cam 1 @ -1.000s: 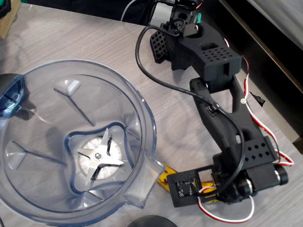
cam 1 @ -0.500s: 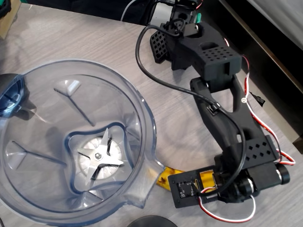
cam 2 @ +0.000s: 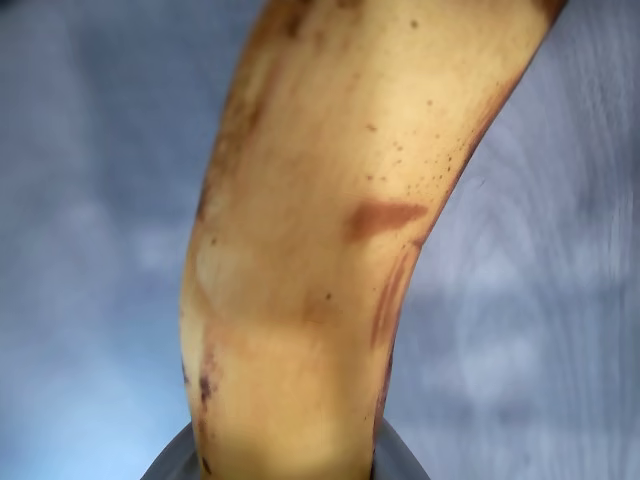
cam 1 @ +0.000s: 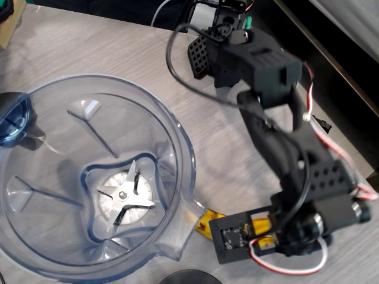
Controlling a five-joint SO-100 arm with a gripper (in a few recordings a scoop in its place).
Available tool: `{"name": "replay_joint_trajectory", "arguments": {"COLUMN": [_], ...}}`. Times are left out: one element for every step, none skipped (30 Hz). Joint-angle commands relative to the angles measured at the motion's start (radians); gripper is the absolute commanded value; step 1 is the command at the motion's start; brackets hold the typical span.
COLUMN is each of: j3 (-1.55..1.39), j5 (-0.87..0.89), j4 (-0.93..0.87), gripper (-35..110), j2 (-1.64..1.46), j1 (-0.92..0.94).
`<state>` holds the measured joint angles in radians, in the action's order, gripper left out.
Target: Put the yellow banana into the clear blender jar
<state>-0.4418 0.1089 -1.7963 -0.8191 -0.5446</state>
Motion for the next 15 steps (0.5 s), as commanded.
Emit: {"name": "replay_joint_trajectory", "arguments": {"j3": [0.048,0.061,0.067,0.077,0.087,0.095,0.100,0.104,0.104,0.104,0.104,0.104,0.104,0.104,0.104], "j5": [0.003,0.003,0.003,0.003,0.003,0.003,0.003,0.003,0.003,0.003,0.003,0.003,0.002,0.000,0.003], "j4": [0.005,0.005,0.005,0.006,0.006,0.006,0.006,0.006,0.008,0.008,0.011,0.014,0.021,0.035,0.051], "gripper": [5,5,5,5,5,5,5,5,5,5,5,5,5,5,5], "j2": [-0.230,-0.262,-0.295,-0.322,-0.347,-0.370,-0.391,-0.416,-0.442,-0.471,-0.499,-0.528,-0.554,-0.577,-0.595], "j1": [-0.026,-0.032,-0.038,-0.044,-0.051,-0.057,-0.064,-0.072,-0.081,-0.092,-0.103,-0.114,-0.123,-0.127,-0.129]}}
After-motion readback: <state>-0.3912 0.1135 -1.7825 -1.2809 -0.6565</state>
